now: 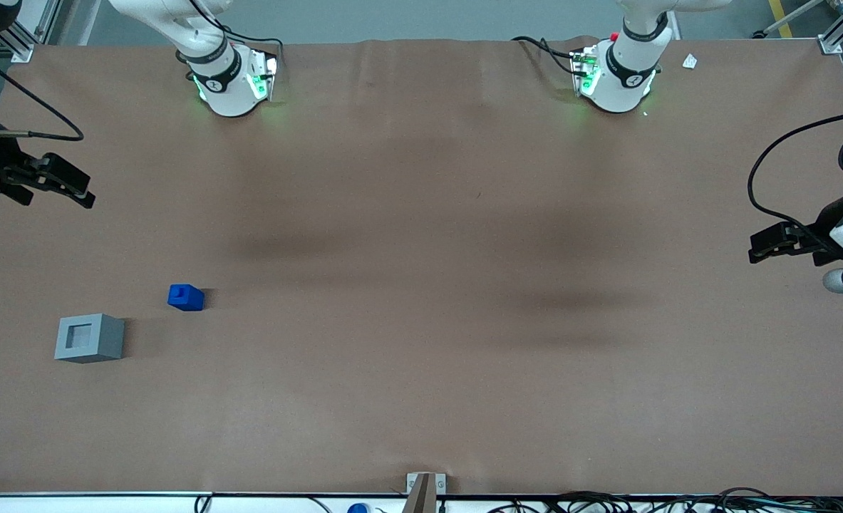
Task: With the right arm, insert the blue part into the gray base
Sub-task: 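Move the open right gripper down toward the small blue block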
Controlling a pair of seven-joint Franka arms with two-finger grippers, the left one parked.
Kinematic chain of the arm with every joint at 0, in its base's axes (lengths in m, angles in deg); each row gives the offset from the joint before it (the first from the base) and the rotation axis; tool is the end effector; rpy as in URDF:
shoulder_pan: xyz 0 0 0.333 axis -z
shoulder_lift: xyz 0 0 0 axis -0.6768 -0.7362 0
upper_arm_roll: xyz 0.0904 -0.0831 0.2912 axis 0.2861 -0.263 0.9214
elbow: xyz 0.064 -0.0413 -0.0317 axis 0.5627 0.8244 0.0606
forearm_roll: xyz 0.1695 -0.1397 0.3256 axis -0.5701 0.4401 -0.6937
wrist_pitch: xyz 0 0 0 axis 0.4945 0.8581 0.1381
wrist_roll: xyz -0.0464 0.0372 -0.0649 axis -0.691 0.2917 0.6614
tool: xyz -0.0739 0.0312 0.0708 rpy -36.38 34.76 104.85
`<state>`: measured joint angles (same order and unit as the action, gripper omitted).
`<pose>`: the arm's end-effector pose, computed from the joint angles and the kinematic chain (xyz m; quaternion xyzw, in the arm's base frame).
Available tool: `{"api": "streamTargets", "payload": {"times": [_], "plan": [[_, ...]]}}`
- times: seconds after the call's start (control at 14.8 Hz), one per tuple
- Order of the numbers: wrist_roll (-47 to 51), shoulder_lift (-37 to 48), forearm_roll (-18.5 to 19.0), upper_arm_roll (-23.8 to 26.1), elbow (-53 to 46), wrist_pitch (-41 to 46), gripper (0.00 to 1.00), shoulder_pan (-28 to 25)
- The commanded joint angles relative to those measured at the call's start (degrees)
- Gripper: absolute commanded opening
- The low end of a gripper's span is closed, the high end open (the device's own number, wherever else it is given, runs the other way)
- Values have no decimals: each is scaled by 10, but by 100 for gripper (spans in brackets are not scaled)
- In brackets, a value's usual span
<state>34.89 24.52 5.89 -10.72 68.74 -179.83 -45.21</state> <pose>0.5514 0.0087 0.6286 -0.9990 0.0360 -0.0262 0.0047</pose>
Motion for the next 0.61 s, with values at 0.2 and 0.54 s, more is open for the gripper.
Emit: {"api": "streamTargets", "payload": {"times": [0.2, 0.54], "plan": [[-1, -12, 7, -4, -3, -7, 100, -5], [-2, -52, 8, -5, 87, -127, 100, -4]]}}
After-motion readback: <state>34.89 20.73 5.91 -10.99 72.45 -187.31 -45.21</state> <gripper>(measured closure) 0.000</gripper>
